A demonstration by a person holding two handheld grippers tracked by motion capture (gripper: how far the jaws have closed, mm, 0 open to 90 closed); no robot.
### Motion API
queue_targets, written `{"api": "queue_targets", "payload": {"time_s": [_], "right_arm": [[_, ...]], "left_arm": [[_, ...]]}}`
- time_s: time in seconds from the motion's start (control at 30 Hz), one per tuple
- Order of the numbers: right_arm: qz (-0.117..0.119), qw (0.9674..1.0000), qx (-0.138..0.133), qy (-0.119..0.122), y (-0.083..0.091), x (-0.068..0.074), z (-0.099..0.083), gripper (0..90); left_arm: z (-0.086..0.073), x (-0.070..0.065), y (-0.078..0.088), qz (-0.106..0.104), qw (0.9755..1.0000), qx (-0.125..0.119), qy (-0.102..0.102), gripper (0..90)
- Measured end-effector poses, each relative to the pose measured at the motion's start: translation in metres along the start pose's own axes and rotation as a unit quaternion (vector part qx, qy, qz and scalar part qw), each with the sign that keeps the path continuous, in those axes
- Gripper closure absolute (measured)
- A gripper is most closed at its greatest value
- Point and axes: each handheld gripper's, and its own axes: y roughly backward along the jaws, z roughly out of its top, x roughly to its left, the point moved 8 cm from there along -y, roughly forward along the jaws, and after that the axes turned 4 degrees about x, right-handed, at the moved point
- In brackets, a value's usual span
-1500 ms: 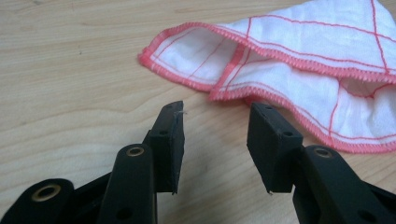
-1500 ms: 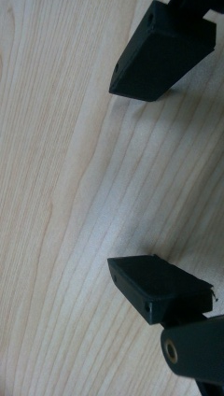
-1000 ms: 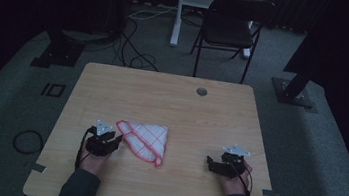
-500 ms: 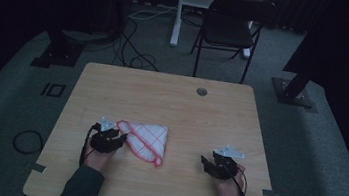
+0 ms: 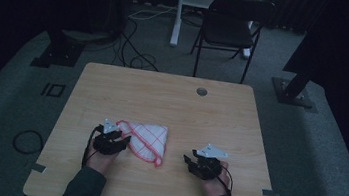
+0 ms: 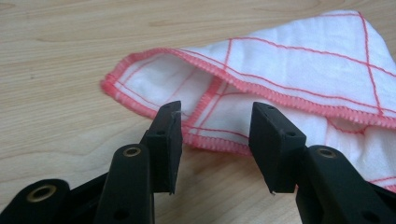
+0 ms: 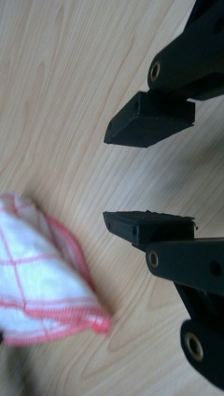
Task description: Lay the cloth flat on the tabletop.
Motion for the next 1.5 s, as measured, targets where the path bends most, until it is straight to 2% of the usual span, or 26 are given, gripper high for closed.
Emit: {"api": "queue_targets", "payload": {"time_s": [0.27, 0.63, 0.8, 0.83, 1.03, 1.13, 1.23, 1.27, 1.3, 1.5], "right_arm": [[0.028, 0.9993, 0.000, 0.025, -0.012, 0.028, 0.011, 59.9], [0.051, 0.9978, -0.013, 0.040, -0.020, 0.053, 0.024, 60.3], [0.058, 0.9967, -0.006, 0.056, -0.027, 0.064, 0.027, 59.8], [0.060, 0.9961, 0.000, 0.065, -0.031, 0.069, 0.029, 59.9], [0.049, 0.9951, 0.012, 0.085, -0.039, 0.072, 0.031, 64.2], [0.049, 0.9950, 0.017, 0.085, -0.042, 0.071, 0.031, 71.2], [0.050, 0.9948, 0.018, 0.087, -0.042, 0.070, 0.031, 73.9], [0.048, 0.9949, 0.019, 0.087, -0.043, 0.069, 0.033, 83.3], [0.049, 0.9949, 0.018, 0.086, -0.043, 0.069, 0.034, 86.6], [0.039, 0.9967, 0.016, 0.069, -0.043, 0.059, 0.035, 89.8]], "left_arm": [[-0.001, -0.004, 0.001, 0.004, 1.0000, 0.003, -0.008, 54.9], [-0.003, -0.003, 0.003, 0.013, 0.9999, 0.003, -0.010, 53.6], [-0.004, -0.004, 0.001, 0.011, 0.9999, 0.004, -0.007, 53.5], [-0.004, -0.004, 0.000, 0.011, 0.9999, 0.006, -0.008, 53.4], [-0.006, -0.004, -0.002, 0.013, 0.9998, 0.010, -0.008, 53.3], [-0.007, -0.004, -0.003, 0.012, 0.9998, 0.013, -0.009, 54.1], [-0.008, -0.005, -0.005, 0.014, 0.9997, 0.019, -0.011, 55.1], [-0.009, -0.006, -0.005, 0.014, 0.9996, 0.021, -0.013, 58.3], [-0.010, -0.006, -0.005, 0.015, 0.9995, 0.024, -0.014, 60.3], [-0.012, -0.009, -0.006, 0.019, 0.9989, 0.032, -0.028, 73.5]]}}
